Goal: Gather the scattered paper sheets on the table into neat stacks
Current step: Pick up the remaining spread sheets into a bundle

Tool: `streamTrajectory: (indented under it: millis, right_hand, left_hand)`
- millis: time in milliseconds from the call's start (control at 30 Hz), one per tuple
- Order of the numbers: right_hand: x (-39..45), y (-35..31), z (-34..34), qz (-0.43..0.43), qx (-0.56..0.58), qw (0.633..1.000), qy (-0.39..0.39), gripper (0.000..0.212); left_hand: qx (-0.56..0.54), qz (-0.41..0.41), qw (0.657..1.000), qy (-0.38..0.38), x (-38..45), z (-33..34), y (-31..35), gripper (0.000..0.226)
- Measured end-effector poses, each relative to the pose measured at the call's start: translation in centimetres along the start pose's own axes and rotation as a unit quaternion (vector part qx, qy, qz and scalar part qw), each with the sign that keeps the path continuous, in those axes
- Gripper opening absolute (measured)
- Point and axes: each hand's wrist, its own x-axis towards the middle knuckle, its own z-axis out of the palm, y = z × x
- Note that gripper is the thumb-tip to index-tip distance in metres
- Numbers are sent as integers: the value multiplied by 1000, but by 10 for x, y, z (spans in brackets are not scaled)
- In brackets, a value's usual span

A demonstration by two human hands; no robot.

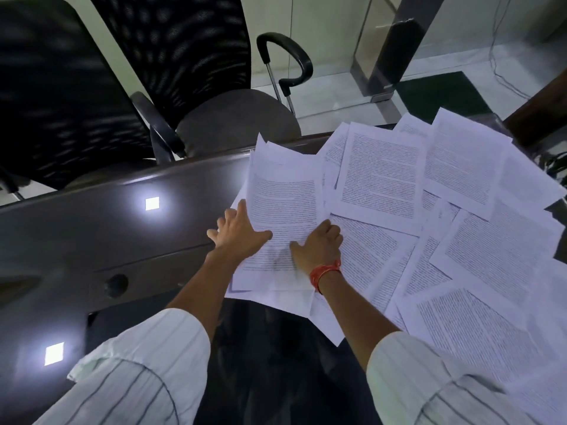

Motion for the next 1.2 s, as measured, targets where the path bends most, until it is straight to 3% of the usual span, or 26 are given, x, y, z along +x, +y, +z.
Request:
streamTrajectory:
  millis: [167, 300, 433, 567, 667, 733, 800, 900, 967, 1033, 1200]
  right_hand:
    - [-2, -7, 9, -16, 10, 1000, -11, 97]
    - [-6, -5, 11, -40, -12, 999, 0, 96]
    - [-8, -3, 11, -44, 9, 999, -6, 100]
    - [-4, 8, 4, -50, 138, 988, -43, 100]
    - [-4, 14, -5, -30, 292, 952, -89, 117]
    - [-11, 12, -16, -9, 377, 918, -127, 128]
    - [-21, 12, -24, 21, 471, 861, -191, 112]
    - [-41, 10, -38, -19, 542, 778, -317, 59]
    - [-60, 11, -45, -57, 568, 750, -334, 54]
    - [-82, 13, -56, -103, 568, 756, -308, 62]
    - [-168, 20, -81, -273, 446, 838, -153, 50]
  left_hand:
    - [-23, -5, 1000, 1, 16, -1, -13, 100]
    - [-34, -2, 999, -21, 22, -11, -12, 93]
    - [-201, -25, 978, -40, 34, -8, -32, 86]
    - [-385, -69, 919, -40, -3, -24, -34, 56]
    - [-485, -50, 866, -115, -32, -44, -51, 59]
    - [-506, -23, 848, -155, -52, -63, -60, 67]
    - [-521, -1, 834, -179, -74, -78, -67, 74]
    - [-542, 18, 819, -186, -106, -91, -83, 91]
    - [-547, 46, 820, -165, -132, -95, -94, 92]
    - [-549, 79, 822, -131, -158, -96, -106, 87]
    - [-543, 177, 820, -24, -231, -96, -138, 56]
